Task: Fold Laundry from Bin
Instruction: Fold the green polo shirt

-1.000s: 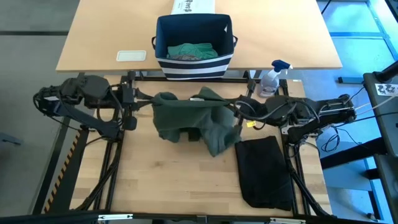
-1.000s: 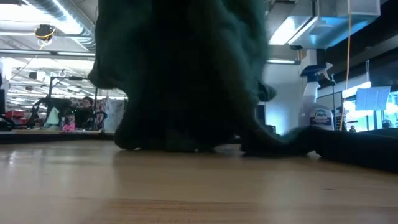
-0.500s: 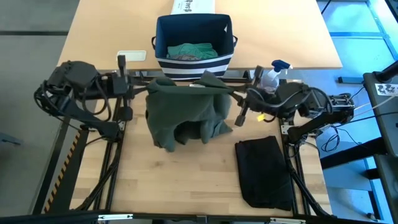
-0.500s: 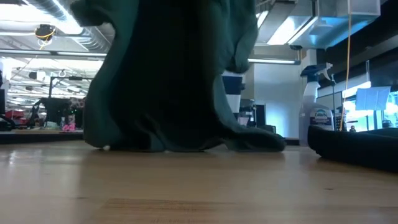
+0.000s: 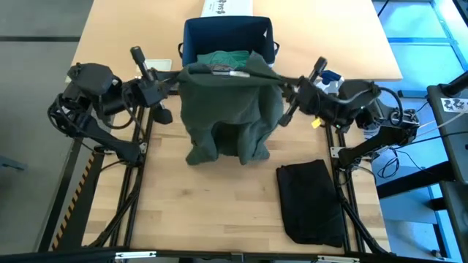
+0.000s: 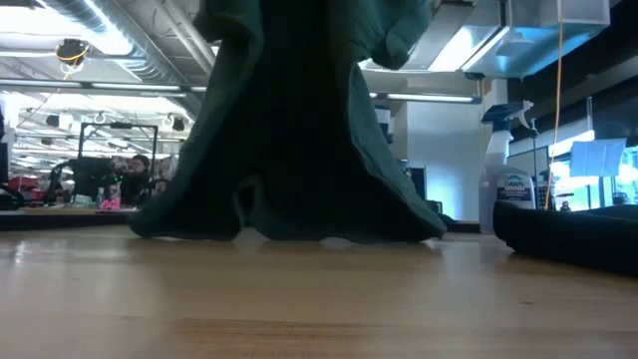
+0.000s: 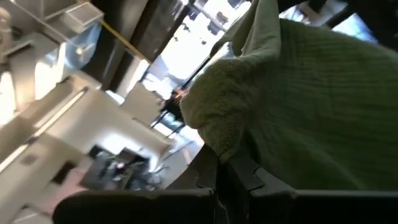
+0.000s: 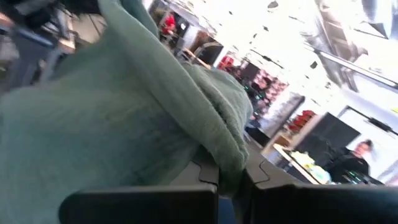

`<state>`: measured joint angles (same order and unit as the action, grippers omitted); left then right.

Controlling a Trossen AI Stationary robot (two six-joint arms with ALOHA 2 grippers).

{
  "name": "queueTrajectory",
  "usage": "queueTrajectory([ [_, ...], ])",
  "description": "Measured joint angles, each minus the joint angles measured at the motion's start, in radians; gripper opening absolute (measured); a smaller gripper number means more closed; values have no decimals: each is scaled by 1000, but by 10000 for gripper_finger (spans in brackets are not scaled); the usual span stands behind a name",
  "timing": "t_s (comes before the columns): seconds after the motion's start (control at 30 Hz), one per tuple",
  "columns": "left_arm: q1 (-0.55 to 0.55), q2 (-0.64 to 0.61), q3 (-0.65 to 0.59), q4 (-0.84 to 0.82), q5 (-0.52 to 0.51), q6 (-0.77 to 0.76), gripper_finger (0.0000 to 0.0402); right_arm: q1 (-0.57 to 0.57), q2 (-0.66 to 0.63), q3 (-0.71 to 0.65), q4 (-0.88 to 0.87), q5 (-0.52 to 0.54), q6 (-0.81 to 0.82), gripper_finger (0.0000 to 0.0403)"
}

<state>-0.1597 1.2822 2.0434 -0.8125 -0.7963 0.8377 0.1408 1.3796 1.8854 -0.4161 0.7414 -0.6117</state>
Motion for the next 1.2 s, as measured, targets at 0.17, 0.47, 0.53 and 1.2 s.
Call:
queueTrajectory([
  [0.17,52,9,0,-36,-15,-3,0,-94,0,0,-85,-37,22,8],
  [0.47,269,9,0,-109,183,-25,0,-310,0,1,-162,-280,109,7],
  [0.53,327,14,0,-99,224,15,0,-353,0,1,-146,-319,106,7],
  [1.2,305,18,10,-45,282,295,0,-296,-10,4,-123,-347,-24,7],
])
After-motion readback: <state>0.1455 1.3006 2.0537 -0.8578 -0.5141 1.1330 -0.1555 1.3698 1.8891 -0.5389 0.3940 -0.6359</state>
